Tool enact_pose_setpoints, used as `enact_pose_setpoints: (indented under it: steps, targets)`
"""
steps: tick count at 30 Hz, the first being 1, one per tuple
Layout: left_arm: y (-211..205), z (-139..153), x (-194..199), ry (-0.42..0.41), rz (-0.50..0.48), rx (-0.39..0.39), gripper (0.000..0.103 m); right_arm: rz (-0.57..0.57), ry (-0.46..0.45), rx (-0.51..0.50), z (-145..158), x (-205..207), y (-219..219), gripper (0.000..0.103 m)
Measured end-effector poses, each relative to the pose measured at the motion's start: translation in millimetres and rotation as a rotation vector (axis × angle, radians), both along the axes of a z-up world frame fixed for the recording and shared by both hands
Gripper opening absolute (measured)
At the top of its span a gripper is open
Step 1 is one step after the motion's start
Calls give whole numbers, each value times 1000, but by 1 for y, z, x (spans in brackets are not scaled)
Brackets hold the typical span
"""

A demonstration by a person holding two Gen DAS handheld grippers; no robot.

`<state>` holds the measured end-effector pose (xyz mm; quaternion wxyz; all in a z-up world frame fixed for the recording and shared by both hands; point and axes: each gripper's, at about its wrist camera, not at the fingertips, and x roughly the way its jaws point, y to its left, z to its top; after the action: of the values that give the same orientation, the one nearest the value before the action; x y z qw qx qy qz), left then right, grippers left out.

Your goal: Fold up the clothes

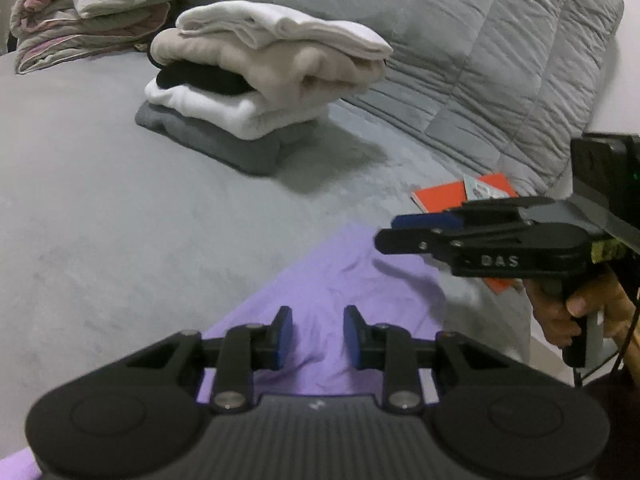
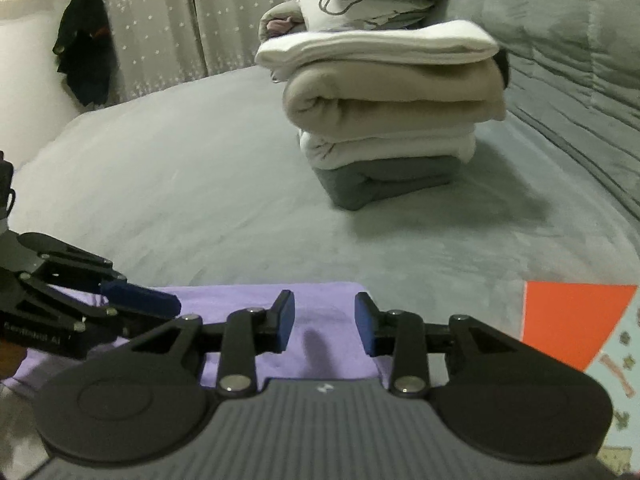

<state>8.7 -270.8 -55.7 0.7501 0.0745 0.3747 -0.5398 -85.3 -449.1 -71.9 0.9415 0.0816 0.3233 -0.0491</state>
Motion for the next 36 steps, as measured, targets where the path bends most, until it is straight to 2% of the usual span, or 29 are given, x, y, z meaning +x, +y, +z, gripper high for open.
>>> enact_pose_setpoints:
  steps: [1,3,4,5,8,18,30,32,36]
  targets:
    - [-1,-2,0,1,7,4,13,3,4,-4,-3,2,0,37]
    - [-1,-5,0,4,28,9,7,15,17,-11,-9,7,2,37]
    - [-1,-6,0,7,38,10,3,23,26,-17,-12,9,3,33]
    - [0,-7,-1,8,45,8,1,31,33,-33,-15,9,5,23]
    - [1,-8,-5,-8,62,-5,1,52,23,-95,-17,6,12,3]
    - [5,16,-15,-106,120,-123,0,-30,-99,-205,16,-14,22,3]
    - [-27,-24,-4,-134,206,-49,2,-111,37,-210,-20,23,10,3]
    - [-25,-21,-6,-139,211,-50,4,-108,41,-218,-19,23,12,5]
    - [-4,-10,-4,-119,238,-72,27,-106,45,-210,-12,17,14,23]
